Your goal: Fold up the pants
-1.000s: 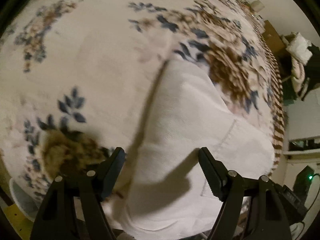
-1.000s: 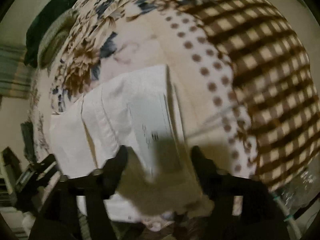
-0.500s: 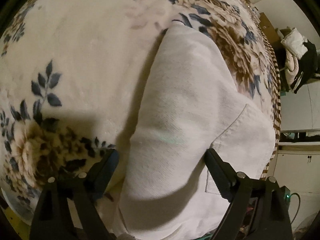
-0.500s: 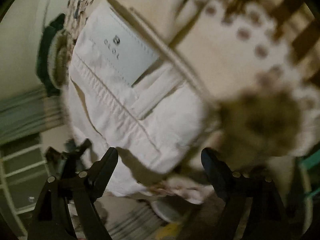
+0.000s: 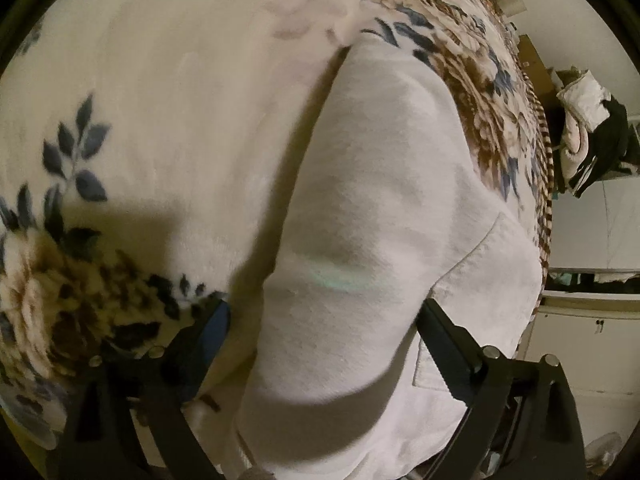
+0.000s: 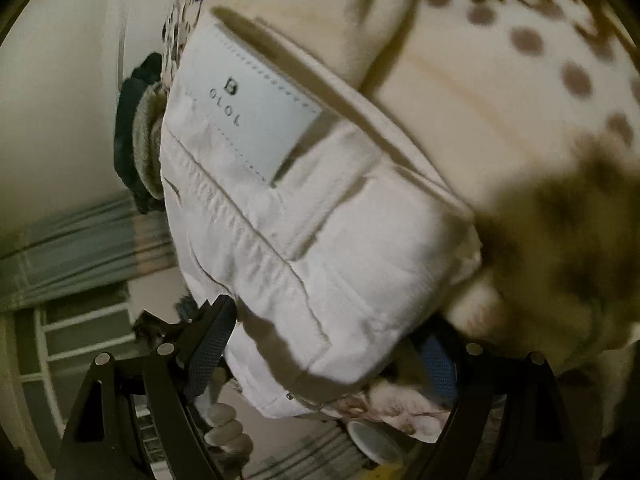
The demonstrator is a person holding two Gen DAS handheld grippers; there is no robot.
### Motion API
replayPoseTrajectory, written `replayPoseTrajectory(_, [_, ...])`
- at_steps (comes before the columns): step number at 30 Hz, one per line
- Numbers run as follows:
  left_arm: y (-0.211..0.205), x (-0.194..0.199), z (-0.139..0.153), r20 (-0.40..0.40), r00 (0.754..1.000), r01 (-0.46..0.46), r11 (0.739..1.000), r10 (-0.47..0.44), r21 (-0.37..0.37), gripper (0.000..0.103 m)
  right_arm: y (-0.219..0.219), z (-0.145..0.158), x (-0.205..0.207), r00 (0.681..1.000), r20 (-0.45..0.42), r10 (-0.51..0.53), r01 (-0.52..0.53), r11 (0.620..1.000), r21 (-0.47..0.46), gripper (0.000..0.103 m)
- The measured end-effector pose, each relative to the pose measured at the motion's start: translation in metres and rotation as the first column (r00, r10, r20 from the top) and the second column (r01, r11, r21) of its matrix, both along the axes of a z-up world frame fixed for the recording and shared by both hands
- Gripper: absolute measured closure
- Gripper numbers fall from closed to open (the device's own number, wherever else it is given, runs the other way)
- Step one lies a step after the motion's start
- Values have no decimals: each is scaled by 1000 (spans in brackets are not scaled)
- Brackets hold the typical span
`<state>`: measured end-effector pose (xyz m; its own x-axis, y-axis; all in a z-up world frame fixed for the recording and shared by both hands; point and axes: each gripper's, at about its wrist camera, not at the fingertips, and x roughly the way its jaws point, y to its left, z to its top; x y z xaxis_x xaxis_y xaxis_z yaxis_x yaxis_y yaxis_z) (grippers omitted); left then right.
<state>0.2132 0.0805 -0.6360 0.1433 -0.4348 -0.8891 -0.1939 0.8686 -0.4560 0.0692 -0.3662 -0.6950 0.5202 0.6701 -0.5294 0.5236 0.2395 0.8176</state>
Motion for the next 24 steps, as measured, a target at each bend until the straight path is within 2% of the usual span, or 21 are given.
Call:
replayPoseTrajectory(3, [4, 0, -7, -11, 1000, -20, 999, 20, -36, 2, 7, -5, 7, 999, 45, -16, 15, 999, 28, 12])
replayPoseTrajectory(4, [5, 0, -9, -13, 1000, -29, 998, 28, -53, 1, 7, -5, 14, 998, 68, -5, 3, 1000, 30, 9])
replayPoseTrajectory(9, [4, 2, -11, -16, 1000, -25, 998, 24, -66, 1, 24, -1, 31, 990, 127, 68, -68, 998, -4, 9])
replayPoseTrajectory(12, [2, 4, -8, -4, 1000, -3, 998, 3, -56, 3, 28, 4, 31, 988, 131, 78, -72, 996, -46, 25])
replayPoseTrajectory(13, [0, 5, -6, 5, 1000, 6, 999, -6, -43, 9, 25, 6, 22, 988, 129, 86, -78, 995, -69, 37])
replayPoseTrajectory(14, [-3, 5, -2, 20, 1000, 17, 999, -16, -44, 15, 24, 8, 18, 988, 125, 88, -78, 993, -86, 45])
replayPoseTrajectory(15, [-4, 4, 0, 31, 999, 24, 998, -23, -51, 35, 28, 11, 18, 989, 121, 84, -73, 993, -93, 48])
replayPoseTrajectory(17, [-14, 2, 10, 59, 997, 53, 999, -52, -3, 40, 36, 19, 18, 989, 118, 92, -77, 989, -130, 56])
replayPoseTrajectory(22, [-16, -5, 21, 92, 994, 55, 998, -58, 37, 58, 47, 36, 24, 989, 101, 110, -88, 975, -205, 65])
replayPoseTrajectory(24, [-20, -8, 28, 115, 990, 69, 995, -77, 65, 62, 48, 46, 24, 987, 105, 121, -95, 968, -231, 67])
